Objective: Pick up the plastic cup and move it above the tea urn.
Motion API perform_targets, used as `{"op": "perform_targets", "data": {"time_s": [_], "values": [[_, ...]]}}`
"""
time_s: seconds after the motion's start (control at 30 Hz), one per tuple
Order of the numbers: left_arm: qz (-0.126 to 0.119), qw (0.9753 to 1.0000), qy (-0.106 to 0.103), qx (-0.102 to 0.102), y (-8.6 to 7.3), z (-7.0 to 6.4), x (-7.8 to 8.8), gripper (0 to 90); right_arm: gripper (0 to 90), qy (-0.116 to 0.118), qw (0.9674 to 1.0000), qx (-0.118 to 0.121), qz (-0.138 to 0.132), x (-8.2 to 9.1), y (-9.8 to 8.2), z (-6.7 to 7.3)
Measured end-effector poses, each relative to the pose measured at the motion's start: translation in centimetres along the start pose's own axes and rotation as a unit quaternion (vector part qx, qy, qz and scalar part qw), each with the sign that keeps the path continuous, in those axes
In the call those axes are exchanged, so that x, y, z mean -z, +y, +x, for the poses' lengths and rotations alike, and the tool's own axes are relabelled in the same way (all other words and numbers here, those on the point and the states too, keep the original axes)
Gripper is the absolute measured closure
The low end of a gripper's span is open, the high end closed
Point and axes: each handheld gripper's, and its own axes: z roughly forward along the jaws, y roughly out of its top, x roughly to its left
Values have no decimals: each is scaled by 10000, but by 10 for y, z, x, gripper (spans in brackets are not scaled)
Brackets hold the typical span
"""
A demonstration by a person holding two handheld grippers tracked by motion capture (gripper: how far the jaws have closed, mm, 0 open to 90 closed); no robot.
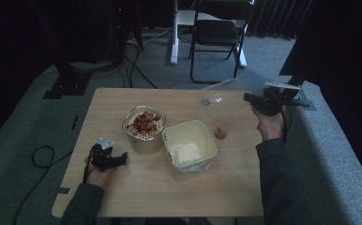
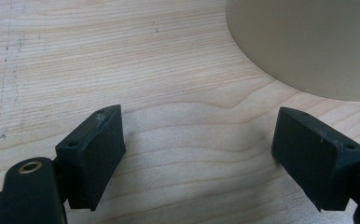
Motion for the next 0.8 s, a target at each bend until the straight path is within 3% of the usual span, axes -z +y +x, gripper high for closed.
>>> {"op": "perform_targets", "data": {"time_s": [0.27,0.53,0.57,0.63,0.67,0.8], "values": [[10,10000,-3,0,0,0,0,173,870,401,9984,386,102,35,-5,28],[10,10000,-2,1,0,0,0,173,861,577,9953,735,245,41,-10,56],[9,10000,-2,2,0,0,0,173,846,634,9947,769,271,40,-11,59],[6,10000,-3,4,0,0,0,173,689,814,9926,853,300,39,-12,65],[7,10000,-2,3,0,0,0,173,649,797,9928,871,212,40,-12,67],[8,10000,-2,3,0,0,0,173,584,783,9929,886,99,42,-10,67]]}}
